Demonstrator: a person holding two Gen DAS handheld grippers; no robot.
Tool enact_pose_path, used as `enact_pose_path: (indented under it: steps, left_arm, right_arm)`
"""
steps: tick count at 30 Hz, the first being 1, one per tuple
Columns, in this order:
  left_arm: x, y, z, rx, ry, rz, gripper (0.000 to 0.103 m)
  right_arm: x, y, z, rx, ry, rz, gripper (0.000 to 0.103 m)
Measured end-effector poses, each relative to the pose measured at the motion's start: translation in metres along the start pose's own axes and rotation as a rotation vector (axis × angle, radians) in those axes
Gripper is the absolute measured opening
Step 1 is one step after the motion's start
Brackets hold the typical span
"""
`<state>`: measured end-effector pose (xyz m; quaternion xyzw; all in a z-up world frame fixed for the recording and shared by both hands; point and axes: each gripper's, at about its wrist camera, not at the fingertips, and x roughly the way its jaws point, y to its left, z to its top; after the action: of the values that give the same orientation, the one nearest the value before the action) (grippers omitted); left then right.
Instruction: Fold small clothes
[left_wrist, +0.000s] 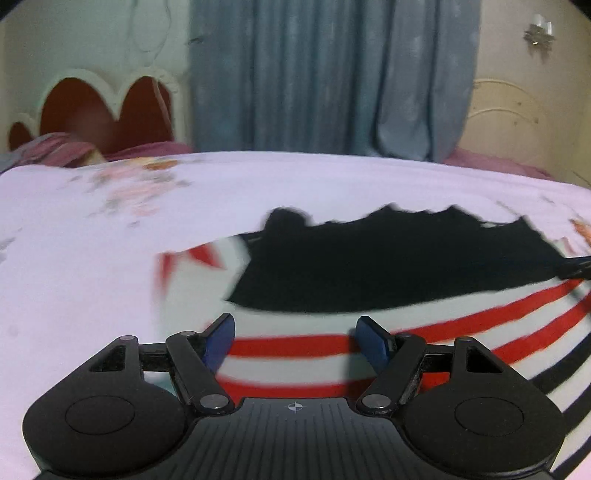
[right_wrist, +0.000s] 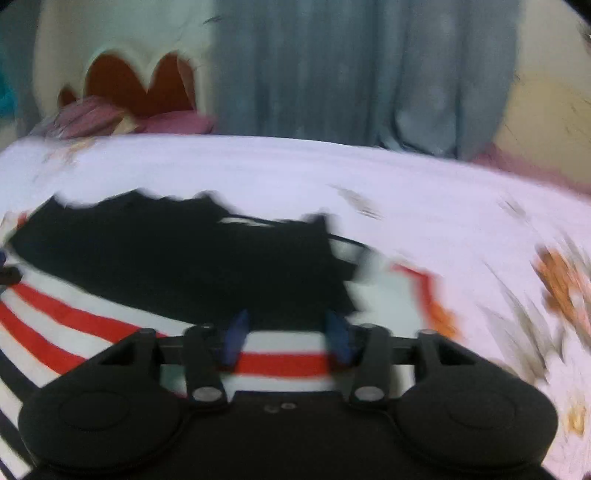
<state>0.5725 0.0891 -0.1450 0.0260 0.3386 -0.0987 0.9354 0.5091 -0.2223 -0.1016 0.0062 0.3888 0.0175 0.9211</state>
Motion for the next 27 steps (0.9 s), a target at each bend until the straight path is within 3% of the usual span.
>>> enact_pose_path:
  steps: [4,7,9,13,16,18,22,24,27]
  left_arm:
    - [-0.013,-0.018,0.007,0.011,-0.018,0.047,0.073]
    - [-0.029,-0.047,0.014,0.001,-0.066,-0.046,0.073]
    - [-0.028,-0.074,0.010,0.040,-0.045,-0.102,0.073]
    - [-0.020,-0.104,-0.010,0.102,0.031,-0.147,0.073]
    - [-0.024,-0.097,-0.019,0.113,0.012,-0.135,0.073]
    - [-0.035,-0.082,-0.018,0.097,0.001,-0.116,0.073]
    - [-0.046,-0.028,-0.033,0.059,0.016,-0.021,0.073]
    - [-0.055,-0.005,-0.045,0.026,0.011,-0.005,0.073]
    - [-0.071,-0.007,-0.048,0.042,-0.008,0.011,0.073]
  right_arm:
    - [-0.010,0.002,0.004,-0.006,0.009,-0.021,0.041]
    - [-0.023,0.027,0.009,0.006,-0.054,0.042,0.046]
    - [-0.024,0.057,0.001,-0.051,-0.033,0.119,0.045]
    - [-0.017,0.101,-0.020,-0.154,0.004,0.130,0.049]
    - [-0.022,0.108,-0.031,-0.230,-0.002,0.084,0.048]
    - [-0.031,0.092,-0.030,-0.197,0.019,0.080,0.048]
    - [-0.063,0.042,-0.050,-0.108,0.068,-0.026,0.052]
    - [-0.080,0.012,-0.068,-0.022,0.084,0.004,0.049]
    - [-0.095,0.018,-0.081,-0.065,0.074,-0.032,0.046]
